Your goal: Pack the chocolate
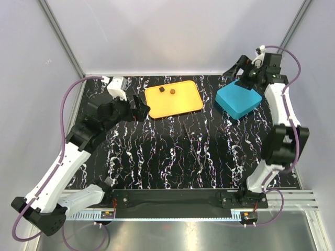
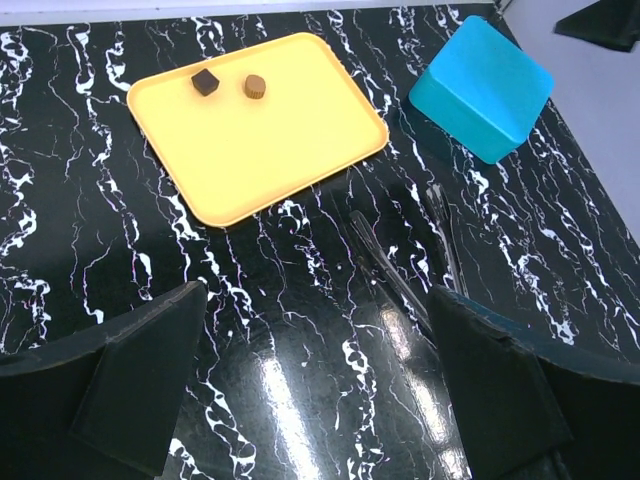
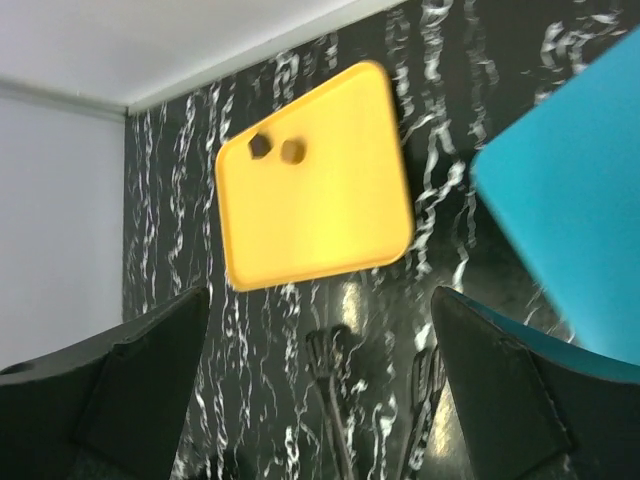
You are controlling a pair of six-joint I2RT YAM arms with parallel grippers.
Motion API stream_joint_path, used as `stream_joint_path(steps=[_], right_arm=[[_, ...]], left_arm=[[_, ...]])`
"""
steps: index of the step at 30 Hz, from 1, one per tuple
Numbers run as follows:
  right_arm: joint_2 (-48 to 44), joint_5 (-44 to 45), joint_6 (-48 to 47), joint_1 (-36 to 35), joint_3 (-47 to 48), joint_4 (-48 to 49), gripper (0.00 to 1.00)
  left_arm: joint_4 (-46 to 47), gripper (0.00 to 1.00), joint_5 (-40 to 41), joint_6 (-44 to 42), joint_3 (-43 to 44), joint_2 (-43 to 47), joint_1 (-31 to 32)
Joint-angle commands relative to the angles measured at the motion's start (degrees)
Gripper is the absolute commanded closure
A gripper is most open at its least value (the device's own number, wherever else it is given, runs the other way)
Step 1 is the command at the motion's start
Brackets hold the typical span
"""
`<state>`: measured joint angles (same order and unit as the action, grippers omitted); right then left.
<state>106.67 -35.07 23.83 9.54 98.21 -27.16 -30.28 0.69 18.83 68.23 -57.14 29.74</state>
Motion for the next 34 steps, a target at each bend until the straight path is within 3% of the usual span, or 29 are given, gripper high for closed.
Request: stream_joint_path(steps=[1, 4, 7, 13, 17, 34], right_arm=[[-10.6, 10.2, -5.6, -7.1, -5.6, -10.0, 0.0], [-18.8, 16.4, -4.2, -10.8, -12.6, -13.1, 0.0], [-27.6, 17.1, -3.0, -11.0, -19.7, -13.3, 0.0], [-45.6, 17.7, -5.1, -10.9, -32.6, -8.2, 0.0], [-54.0, 16.7, -4.9, -11.0, -38.1, -2.4, 0.0], [-53.3, 13.2, -5.5, -10.9, -39.0, -1.3, 0.0]], left_arm=[[3.7, 0.01, -0.8, -1.0, -1.0, 2.7, 0.1], [5.2, 0.01, 0.3, -2.1, -4.8, 3.8, 0.1], [3.3, 0.01, -2.9, -4.2, -5.7, 4.4, 0.1], [6.0, 0.01, -4.2, -6.2, -15.1, 10.3, 0.1], [8.2, 0.01, -4.3, -6.8, -16.7, 14.5, 0.1], [8.1, 0.01, -0.9, -9.0, -17.3, 17.3, 0.1]])
